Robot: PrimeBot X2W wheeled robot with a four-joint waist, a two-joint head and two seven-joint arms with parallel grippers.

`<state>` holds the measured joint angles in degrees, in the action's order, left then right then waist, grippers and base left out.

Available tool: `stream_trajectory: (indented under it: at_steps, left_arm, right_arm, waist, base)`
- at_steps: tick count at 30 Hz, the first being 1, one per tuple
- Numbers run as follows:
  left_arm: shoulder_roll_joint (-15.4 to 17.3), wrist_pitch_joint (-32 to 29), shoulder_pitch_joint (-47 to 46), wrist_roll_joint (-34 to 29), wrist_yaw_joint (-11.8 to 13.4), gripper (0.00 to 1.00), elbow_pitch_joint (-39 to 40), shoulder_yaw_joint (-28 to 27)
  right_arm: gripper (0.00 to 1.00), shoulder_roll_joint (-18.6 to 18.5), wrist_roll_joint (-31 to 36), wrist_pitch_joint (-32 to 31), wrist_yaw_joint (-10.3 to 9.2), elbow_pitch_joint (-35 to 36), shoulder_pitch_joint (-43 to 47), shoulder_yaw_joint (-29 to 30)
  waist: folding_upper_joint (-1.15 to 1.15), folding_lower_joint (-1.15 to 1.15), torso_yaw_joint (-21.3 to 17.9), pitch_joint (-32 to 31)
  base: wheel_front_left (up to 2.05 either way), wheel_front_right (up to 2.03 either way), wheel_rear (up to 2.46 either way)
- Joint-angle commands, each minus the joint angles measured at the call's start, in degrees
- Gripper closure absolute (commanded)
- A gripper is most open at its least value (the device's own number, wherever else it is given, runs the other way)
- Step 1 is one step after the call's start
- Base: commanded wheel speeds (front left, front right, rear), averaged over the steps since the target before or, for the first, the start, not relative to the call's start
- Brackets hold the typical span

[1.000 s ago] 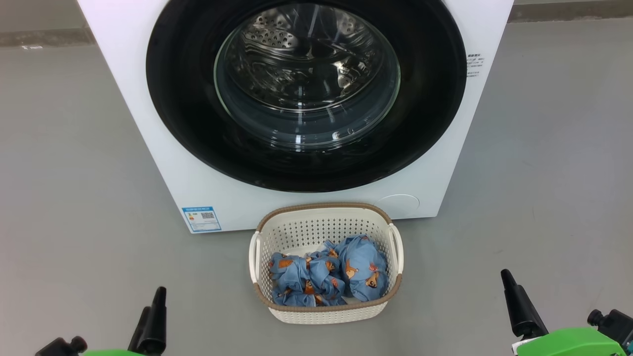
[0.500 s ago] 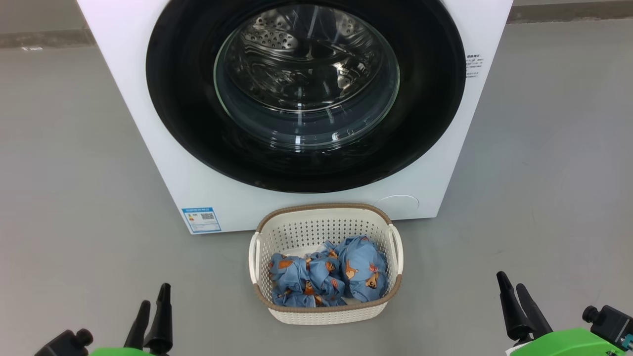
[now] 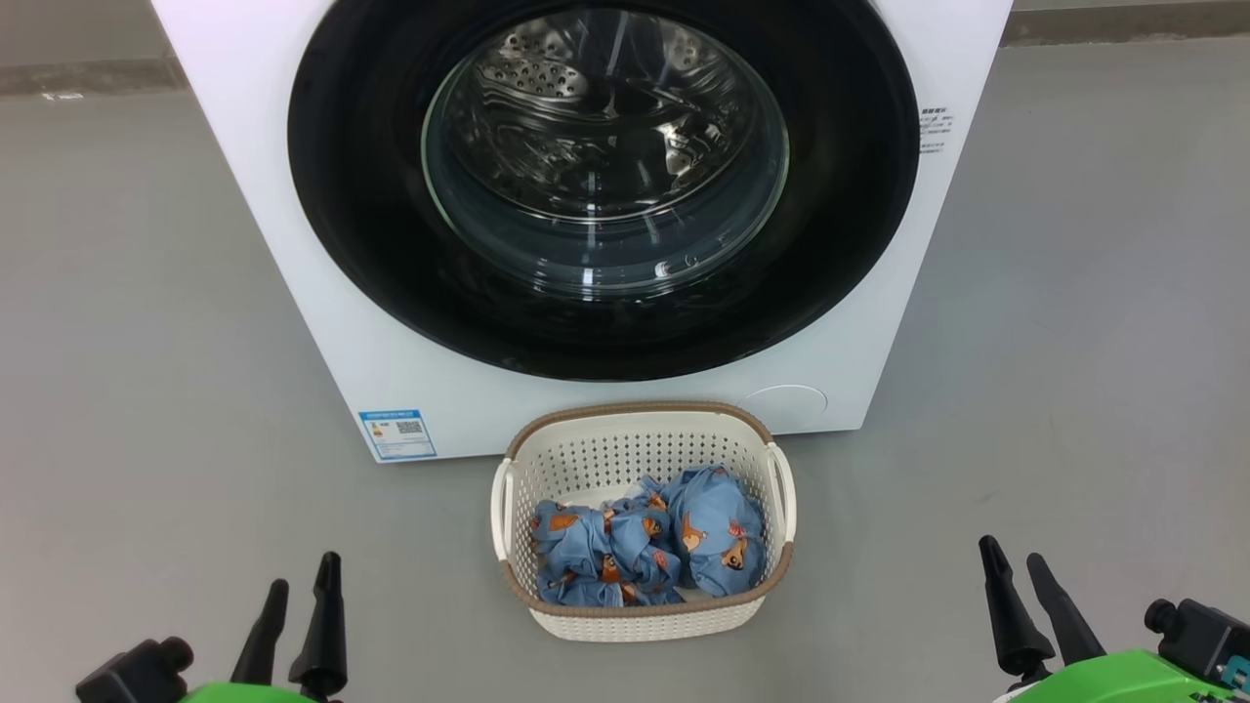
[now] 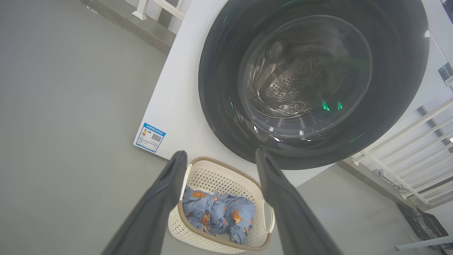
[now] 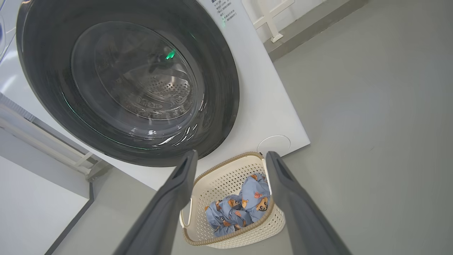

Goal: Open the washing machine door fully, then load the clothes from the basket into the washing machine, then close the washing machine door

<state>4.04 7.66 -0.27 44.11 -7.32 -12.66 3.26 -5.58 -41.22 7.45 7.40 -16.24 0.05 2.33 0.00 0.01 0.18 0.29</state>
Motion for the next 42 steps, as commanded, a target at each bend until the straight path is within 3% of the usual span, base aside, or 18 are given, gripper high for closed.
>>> stream_trajectory:
  at_steps: [1, 42]
  left_arm:
    - [1.14, 0.71, -1.69, -1.53, -0.11, 0.0, 1.86, -1.06]
    - [2.62, 7.34, -2.06, -23.69, -0.17, 0.0, 2.2, -1.57]
  right_arm:
    - [0.0, -0.95, 1.83, 0.96, 0.06, 1.76, -0.68, -1.21]
    - [0.0, -2.46, 25.32, 7.54, 0.09, 4.56, 1.04, -1.17]
  waist:
    - [0.0, 0.0, -0.02, -0.02]
    - [0.0, 0.0, -0.59, 0.48]
  base:
    - [0.0, 0.0, 0.0]
    - [0.0, 0.0, 0.0]
